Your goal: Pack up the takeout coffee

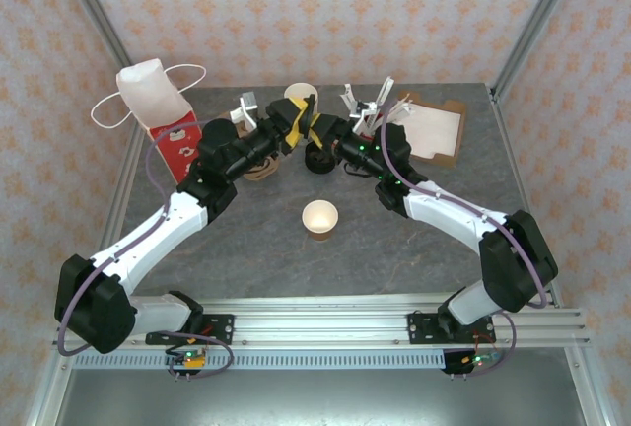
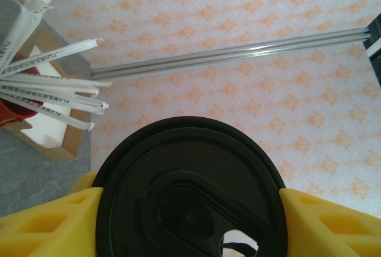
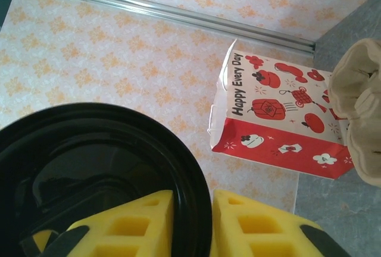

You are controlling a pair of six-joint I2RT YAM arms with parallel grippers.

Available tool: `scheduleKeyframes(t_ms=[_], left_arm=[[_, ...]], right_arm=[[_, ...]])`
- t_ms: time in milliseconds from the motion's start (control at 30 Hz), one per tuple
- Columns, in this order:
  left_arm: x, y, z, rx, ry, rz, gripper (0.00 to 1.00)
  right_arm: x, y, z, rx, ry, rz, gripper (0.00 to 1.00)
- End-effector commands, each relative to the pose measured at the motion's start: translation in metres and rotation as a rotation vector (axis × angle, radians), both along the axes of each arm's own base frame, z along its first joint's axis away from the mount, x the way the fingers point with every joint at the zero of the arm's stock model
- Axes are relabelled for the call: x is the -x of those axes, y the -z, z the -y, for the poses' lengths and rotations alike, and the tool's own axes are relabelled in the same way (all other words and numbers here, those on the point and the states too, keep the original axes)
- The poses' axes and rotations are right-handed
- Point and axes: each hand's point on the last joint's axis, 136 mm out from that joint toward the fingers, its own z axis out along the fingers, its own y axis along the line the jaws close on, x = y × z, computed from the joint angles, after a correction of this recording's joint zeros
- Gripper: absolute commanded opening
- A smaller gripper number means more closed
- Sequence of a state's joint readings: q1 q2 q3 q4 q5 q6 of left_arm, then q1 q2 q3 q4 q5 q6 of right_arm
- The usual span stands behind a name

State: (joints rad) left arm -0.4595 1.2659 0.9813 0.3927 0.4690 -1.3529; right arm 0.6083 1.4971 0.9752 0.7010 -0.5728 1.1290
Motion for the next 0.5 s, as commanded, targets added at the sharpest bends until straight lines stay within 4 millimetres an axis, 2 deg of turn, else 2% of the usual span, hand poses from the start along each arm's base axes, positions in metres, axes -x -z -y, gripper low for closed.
scheduleKeyframes(t_ms=[0,133,200,267,367,467], left_arm=[[0.004,-0.005,-0.005,-0.063,-0.037,0.031,0.64],[0.008,0.020,-0.024,-0.313,-0.120,0.061,0.62],[0.020,0.042,-0.031,-0.536,-0.159,0.093,0.60],[0.036,0.063,-0.032,-0.770,-0.165,0.147,0.59],[0.055,0.094,-0.024,-1.007,-0.103,0.217,0.57],[0.069,0.123,-0.011,-1.144,-0.017,0.284,0.55]], right_arm=[[0.003,-0.016,0.007,0.019,0.028,0.049,0.35],[0.002,0.007,0.040,0.150,0.119,0.018,0.48],[0.004,0.024,0.069,0.309,0.203,0.010,0.53],[0.009,0.041,0.101,0.499,0.300,0.013,0.56],[0.020,0.050,0.144,0.735,0.419,0.051,0.61],[0.027,0.061,0.166,0.883,0.440,0.062,0.68]])
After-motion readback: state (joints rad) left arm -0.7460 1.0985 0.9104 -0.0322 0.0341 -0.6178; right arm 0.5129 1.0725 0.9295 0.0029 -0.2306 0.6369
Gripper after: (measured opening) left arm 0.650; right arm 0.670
